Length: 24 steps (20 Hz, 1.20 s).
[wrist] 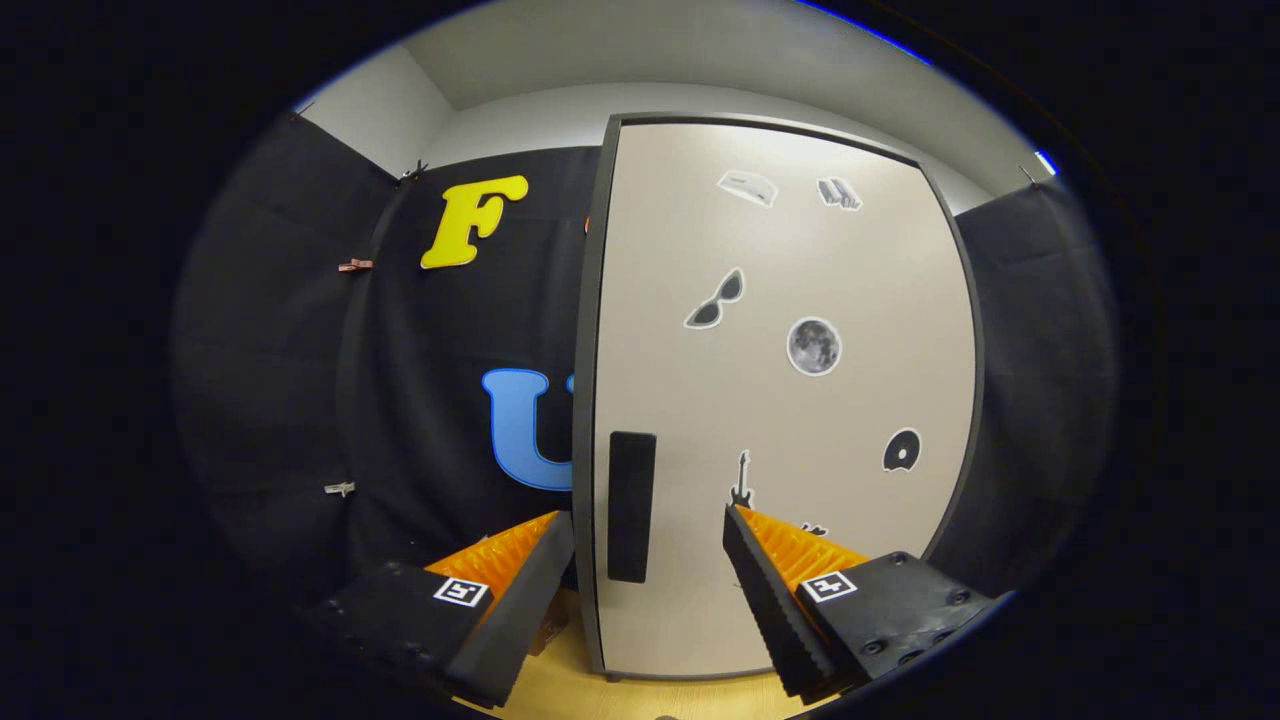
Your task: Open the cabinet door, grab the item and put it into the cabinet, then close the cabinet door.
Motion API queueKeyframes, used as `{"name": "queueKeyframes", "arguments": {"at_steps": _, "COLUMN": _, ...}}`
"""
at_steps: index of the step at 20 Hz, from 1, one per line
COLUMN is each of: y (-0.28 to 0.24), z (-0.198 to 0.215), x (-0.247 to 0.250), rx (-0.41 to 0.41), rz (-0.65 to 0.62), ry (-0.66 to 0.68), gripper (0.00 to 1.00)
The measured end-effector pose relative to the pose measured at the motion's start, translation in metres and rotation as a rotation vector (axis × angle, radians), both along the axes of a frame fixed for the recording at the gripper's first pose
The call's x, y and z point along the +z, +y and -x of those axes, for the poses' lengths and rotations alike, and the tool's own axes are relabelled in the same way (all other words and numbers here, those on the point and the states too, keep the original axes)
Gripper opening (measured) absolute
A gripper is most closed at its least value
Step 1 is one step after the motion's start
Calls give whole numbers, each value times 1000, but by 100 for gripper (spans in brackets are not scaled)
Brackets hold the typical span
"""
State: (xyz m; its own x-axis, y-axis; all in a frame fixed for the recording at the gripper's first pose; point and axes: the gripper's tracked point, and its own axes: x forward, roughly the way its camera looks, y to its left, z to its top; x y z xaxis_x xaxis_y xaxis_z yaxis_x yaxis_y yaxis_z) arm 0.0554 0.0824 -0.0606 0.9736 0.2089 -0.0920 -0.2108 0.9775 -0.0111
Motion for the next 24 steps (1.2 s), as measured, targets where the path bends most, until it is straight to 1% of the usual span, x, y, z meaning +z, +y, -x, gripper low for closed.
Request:
{"name": "queueKeyframes", "arguments": {"at_steps": 1, "y": 2, "z": -6, "x": -2, "rx": -2, "rz": -8, "ry": 0, "gripper": 96}}
{"name": "queueKeyframes", "arguments": {"at_steps": 2, "y": 5, "z": -12, "x": -4, "rx": -7, "rz": -16, "ry": 1, "gripper": 92}}
{"name": "queueKeyframes", "arguments": {"at_steps": 5, "y": 15, "z": -28, "x": -15, "rx": 1, "rz": -34, "ry": 21, "gripper": 92}}
{"name": "queueKeyframes", "arguments": {"at_steps": 6, "y": 15, "z": -35, "x": -19, "rx": -17, "rz": -34, "ry": 22, "gripper": 89}}
{"name": "queueKeyframes", "arguments": {"at_steps": 8, "y": 18, "z": -46, "x": -24, "rx": -31, "rz": -28, "ry": 27, "gripper": 76}}
{"name": "queueKeyframes", "arguments": {"at_steps": 12, "y": 25, "z": -67, "x": -37, "rx": -41, "rz": -45, "ry": 52, "gripper": 76}}
{"name": "queueKeyframes", "arguments": {"at_steps": 13, "y": 20, "z": -70, "x": -43, "rx": -64, "rz": -27, "ry": 61, "gripper": 76}}
{"name": "queueKeyframes", "arguments": {"at_steps": 14, "y": 16, "z": -67, "x": -42, "rx": -73, "rz": -4, "ry": 49, "gripper": 60}}
{"name": "queueKeyframes", "arguments": {"at_steps": 15, "y": 18, "z": -73, "x": -42, "rx": -75, "rz": 10, "ry": 32, "gripper": 43}}
{"name": "queueKeyframes", "arguments": {"at_steps": 16, "y": 19, "z": -67, "x": -41, "rx": -68, "rz": 10, "ry": 36, "gripper": 42}}
{"name": "queueKeyframes", "arguments": {"at_steps": 18, "y": 19, "z": -70, "x": -43, "rx": -69, "rz": 11, "ry": 33, "gripper": 35}}
{"name": "queueKeyframes", "arguments": {"at_steps": 19, "y": 20, "z": -71, "x": -43, "rx": -73, "rz": 7, "ry": 36, "gripper": 35}}
{"name": "queueKeyframes", "arguments": {"at_steps": 20, "y": 20, "z": -71, "x": -42, "rx": -73, "rz": 6, "ry": 38, "gripper": 26}}
{"name": "queueKeyframes", "arguments": {"at_steps": 21, "y": 18, "z": -71, "x": -44, "rx": -76, "rz": 0, "ry": 46, "gripper": 26}}
{"name": "queueKeyframes", "arguments": {"at_steps": 22, "y": 20, "z": -71, "x": -44, "rx": -70, "rz": 1, "ry": 48, "gripper": 13}}
{"name": "queueKeyframes", "arguments": {"at_steps": 24, "y": 19, "z": -66, "x": -44, "rx": -58, "rz": 0, "ry": 57, "gripper": 13}}
